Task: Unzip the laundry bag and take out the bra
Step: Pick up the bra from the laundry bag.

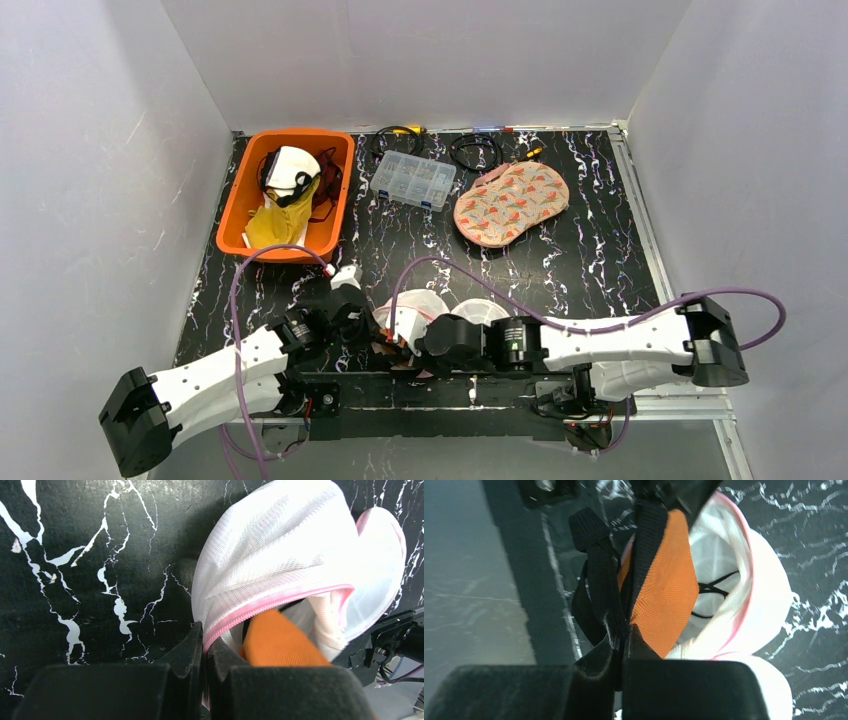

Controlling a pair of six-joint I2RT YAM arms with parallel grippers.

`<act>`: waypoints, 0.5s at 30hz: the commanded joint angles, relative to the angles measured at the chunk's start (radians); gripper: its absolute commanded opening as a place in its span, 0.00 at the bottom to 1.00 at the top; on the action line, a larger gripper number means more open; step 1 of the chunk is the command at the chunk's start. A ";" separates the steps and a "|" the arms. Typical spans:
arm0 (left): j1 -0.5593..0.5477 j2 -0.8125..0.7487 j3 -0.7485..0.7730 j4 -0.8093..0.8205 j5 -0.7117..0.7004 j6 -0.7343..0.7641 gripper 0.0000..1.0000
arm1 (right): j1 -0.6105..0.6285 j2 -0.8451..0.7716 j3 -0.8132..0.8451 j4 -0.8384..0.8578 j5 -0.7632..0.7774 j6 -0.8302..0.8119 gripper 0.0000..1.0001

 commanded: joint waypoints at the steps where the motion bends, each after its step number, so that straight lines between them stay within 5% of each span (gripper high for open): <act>1: -0.002 0.017 0.052 -0.026 -0.013 0.010 0.00 | -0.031 -0.082 0.061 0.024 -0.137 0.010 0.01; 7: -0.003 0.039 0.069 -0.034 -0.026 0.000 0.00 | -0.151 -0.231 0.019 0.090 -0.201 0.064 0.01; 15: -0.003 0.016 0.144 -0.145 -0.078 -0.024 0.01 | -0.157 -0.332 0.042 -0.003 0.141 -0.136 0.01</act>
